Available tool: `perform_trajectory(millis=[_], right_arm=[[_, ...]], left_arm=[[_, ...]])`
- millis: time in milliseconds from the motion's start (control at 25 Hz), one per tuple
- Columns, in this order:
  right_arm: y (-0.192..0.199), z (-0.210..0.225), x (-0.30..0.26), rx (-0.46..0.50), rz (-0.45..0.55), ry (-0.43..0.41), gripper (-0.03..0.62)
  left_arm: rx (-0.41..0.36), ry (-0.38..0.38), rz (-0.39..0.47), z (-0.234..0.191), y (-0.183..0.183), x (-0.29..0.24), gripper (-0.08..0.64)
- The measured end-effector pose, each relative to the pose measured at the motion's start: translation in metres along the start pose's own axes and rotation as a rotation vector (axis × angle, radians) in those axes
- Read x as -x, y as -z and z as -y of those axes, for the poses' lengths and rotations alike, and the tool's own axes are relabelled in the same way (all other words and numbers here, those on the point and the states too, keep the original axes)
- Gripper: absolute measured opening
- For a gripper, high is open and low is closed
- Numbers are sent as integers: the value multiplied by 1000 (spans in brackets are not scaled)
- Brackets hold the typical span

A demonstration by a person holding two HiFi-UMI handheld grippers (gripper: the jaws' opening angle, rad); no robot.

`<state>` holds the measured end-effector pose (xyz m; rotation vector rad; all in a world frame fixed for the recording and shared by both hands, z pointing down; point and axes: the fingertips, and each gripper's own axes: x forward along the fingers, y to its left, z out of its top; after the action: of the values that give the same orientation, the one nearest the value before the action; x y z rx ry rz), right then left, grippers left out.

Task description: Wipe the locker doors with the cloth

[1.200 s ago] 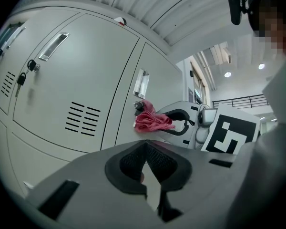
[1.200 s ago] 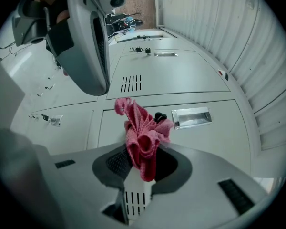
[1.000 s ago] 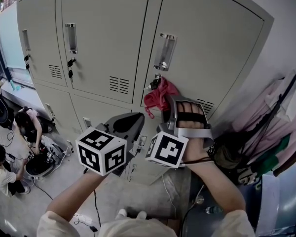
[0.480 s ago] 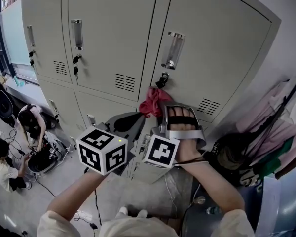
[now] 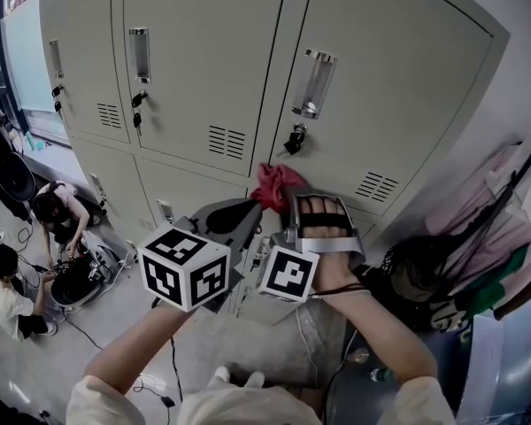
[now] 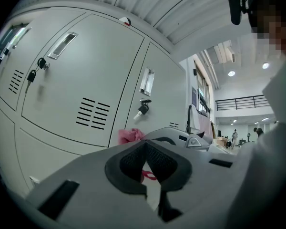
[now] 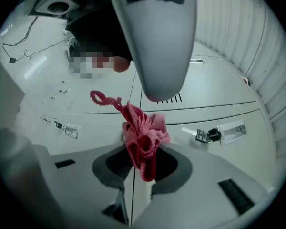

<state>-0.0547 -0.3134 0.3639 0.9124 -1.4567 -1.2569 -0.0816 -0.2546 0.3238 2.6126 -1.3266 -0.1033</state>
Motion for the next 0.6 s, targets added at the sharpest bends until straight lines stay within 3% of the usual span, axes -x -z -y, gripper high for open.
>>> perform_trajectory(millis=[160,280,440,600], right_arm=[[0,-1,5,-37,44,27,95],[-6,-4,21,-129,126,41,95],[-5,-3,38,-343,221,88,95],[5,-1,54,-659,317,67,95]], left_arm=[[0,2,-6,3,2,0,5],[2,-4,4,2,-1,1,5],[-7,-15,9,-1,-6,3,5],[-39,-34,13,-1,-6,9,5]])
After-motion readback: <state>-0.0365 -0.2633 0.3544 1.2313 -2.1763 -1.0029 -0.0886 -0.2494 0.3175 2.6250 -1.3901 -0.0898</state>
